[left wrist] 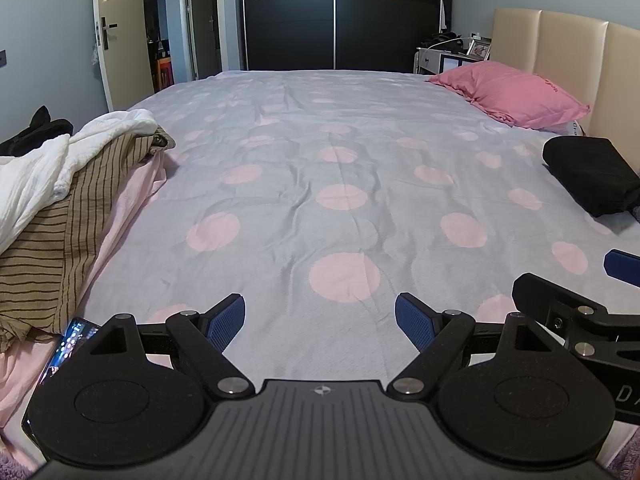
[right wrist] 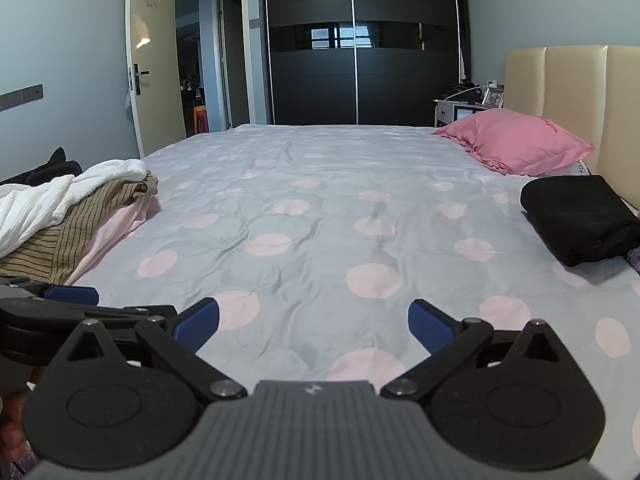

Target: Fold clothes

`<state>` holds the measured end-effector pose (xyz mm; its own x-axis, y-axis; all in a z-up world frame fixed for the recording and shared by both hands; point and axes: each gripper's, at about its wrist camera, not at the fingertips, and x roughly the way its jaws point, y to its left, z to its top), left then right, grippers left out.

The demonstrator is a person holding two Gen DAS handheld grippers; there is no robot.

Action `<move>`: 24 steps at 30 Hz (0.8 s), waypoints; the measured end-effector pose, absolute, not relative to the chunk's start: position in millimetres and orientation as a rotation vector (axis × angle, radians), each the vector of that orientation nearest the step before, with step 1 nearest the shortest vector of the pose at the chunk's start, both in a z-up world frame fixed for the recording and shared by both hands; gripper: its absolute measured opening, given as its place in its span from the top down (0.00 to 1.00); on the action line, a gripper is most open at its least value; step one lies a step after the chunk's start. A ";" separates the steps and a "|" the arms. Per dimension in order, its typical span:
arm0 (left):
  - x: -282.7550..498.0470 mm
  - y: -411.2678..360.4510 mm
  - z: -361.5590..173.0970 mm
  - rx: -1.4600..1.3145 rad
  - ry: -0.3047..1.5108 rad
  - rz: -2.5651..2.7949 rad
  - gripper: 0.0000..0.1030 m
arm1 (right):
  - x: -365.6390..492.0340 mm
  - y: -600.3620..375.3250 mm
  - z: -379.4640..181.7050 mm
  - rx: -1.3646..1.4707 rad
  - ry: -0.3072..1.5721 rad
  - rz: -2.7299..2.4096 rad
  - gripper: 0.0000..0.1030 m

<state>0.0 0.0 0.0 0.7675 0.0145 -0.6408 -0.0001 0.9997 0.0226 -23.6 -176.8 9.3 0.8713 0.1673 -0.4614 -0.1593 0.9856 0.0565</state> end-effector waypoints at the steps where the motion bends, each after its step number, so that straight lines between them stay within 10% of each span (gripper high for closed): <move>1: 0.0 -0.1 0.1 0.022 0.696 0.008 0.20 | -23.7 -176.7 9.3 0.017 0.484 0.171 0.01; 24: 0.1 0.1 -1.8 0.020 0.707 0.011 0.20 | -25.3 -173.6 8.9 0.020 0.490 0.179 0.01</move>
<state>0.1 0.1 -1.8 0.7600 0.0168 -0.6497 -0.0031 0.9997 0.0222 -25.3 -173.6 8.9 0.8670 0.1759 -0.4663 -0.1662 0.9841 0.0621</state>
